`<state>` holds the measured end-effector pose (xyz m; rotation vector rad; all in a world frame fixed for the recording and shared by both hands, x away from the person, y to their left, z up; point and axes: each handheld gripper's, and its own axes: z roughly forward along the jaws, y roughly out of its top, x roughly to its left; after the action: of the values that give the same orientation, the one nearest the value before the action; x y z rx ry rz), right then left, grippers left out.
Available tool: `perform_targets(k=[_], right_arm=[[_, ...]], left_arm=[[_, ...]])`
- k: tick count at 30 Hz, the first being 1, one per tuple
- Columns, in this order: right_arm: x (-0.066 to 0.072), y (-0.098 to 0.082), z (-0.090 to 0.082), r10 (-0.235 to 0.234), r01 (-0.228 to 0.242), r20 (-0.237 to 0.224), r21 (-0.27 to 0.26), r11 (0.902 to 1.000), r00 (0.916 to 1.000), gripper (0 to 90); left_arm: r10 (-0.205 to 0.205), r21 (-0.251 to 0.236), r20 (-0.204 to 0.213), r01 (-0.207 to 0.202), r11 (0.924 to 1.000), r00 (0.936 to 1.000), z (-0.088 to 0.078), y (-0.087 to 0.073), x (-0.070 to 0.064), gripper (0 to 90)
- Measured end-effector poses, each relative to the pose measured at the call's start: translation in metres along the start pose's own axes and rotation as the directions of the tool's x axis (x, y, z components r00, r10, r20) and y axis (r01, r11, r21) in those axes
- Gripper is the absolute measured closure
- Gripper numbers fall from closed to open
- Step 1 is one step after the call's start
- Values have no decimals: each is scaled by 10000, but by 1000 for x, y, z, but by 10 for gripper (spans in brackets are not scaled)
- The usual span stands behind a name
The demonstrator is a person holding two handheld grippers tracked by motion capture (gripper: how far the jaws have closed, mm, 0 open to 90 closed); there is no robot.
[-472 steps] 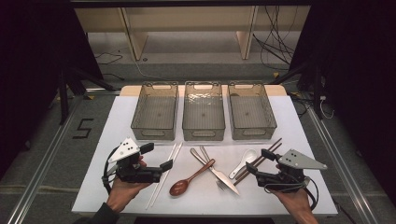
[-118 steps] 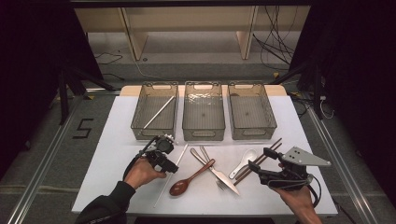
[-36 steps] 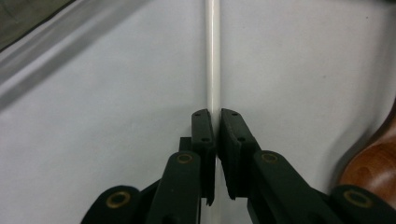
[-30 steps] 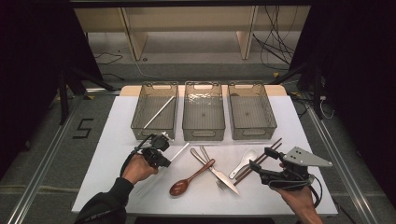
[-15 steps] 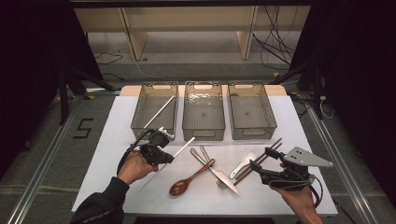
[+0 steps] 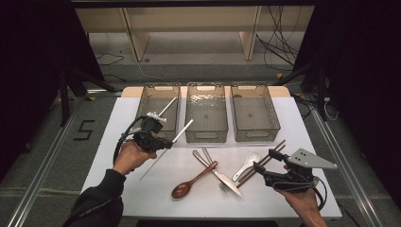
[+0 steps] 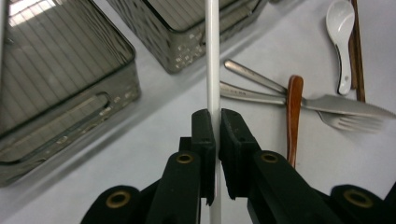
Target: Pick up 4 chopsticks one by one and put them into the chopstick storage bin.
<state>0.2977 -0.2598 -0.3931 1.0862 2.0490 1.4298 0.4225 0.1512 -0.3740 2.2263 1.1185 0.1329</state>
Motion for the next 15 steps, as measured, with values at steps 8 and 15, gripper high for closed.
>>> perform_targets(k=[8, 15], right_arm=[[0, 0, 1, 9, -9, -22, 9, 10000, 10000, 282], [-1, 0, 1, 23, -23, -20, 14, 10000, 10000, 282]], left_arm=[[-347, -596, -117, 340, 9976, 9993, -6, 15, 18, 841], [-634, -962, -473, 586, 9936, 9969, -11, 29, 38, 841]])
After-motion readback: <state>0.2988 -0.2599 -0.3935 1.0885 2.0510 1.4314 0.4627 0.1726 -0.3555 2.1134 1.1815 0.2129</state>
